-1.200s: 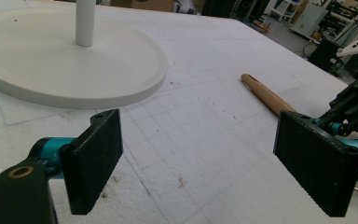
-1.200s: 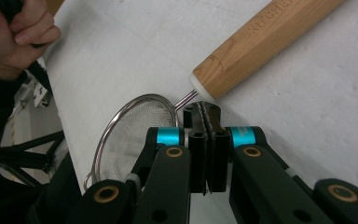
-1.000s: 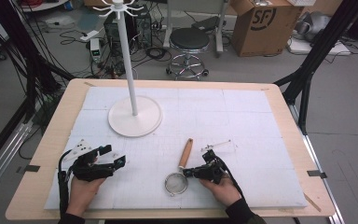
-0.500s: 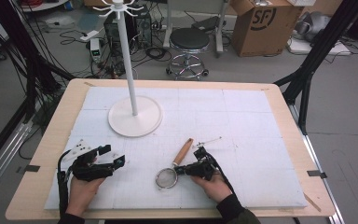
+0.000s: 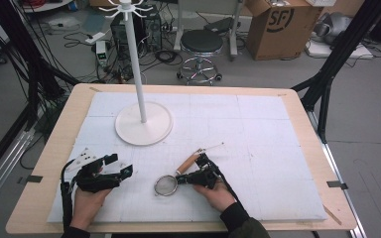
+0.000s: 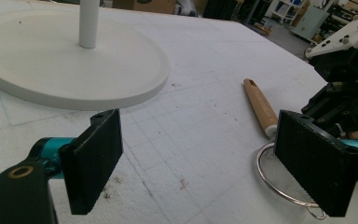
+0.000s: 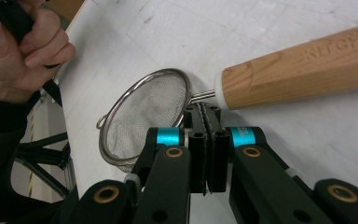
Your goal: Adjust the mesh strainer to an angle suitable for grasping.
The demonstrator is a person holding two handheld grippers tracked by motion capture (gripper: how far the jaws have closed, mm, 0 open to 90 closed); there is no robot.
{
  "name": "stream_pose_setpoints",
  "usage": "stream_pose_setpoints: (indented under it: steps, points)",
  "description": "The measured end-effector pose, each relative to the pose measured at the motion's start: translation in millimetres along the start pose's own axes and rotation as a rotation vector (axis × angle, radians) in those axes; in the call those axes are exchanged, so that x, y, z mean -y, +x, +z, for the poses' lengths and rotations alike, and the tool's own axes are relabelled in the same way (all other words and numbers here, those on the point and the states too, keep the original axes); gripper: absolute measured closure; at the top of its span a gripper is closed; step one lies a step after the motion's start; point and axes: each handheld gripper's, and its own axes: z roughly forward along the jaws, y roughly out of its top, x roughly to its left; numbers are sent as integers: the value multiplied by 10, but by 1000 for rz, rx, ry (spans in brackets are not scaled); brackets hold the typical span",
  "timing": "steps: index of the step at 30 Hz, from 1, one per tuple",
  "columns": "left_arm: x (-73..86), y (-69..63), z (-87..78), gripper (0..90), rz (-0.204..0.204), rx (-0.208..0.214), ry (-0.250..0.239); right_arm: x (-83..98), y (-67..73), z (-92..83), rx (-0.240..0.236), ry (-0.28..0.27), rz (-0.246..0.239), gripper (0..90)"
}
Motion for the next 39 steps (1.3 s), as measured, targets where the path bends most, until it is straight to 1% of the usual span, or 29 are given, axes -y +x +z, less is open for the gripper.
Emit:
stream_pose_setpoints:
  steps: [7,10,12,17,20,22,25,28,29,30,31,32,35,38,39]
  points:
    - [-1,-5,3,160,3,0,2,-48,32,76,-4,7,-11,897]
    - [1,-5,7,161,1,0,2,-55,34,86,-10,13,-3,897]
    - [3,-1,13,160,-3,3,6,-57,34,88,-11,12,-3,897]
    - [0,-9,14,160,4,2,9,-99,56,149,-15,17,-10,897]
    - [2,-1,14,161,-1,2,7,-122,93,190,-7,22,-24,897]
    - [6,9,13,161,-4,3,7,-112,105,181,2,22,-30,897]
    - [7,9,5,161,-4,3,5,-82,94,133,5,22,-27,897]
    - [8,6,-1,161,-4,2,6,-20,47,41,10,10,-15,897]
    - [8,4,-2,161,-2,3,6,-1,31,7,15,6,-9,897]
    - [6,0,-1,161,-3,1,5,31,-5,-67,30,-1,-7,897]
    - [4,-2,0,161,-1,3,4,31,-5,-67,30,-1,-7,897]
    - [3,-6,2,161,-3,4,5,42,-23,-106,37,-5,-1,897]
    - [4,-16,15,161,0,5,7,58,-91,-208,69,-21,8,897]
    - [4,-16,23,161,5,4,13,44,-164,-269,83,-38,22,898]
    - [5,-16,25,161,5,4,14,39,-182,-272,81,-42,28,898]
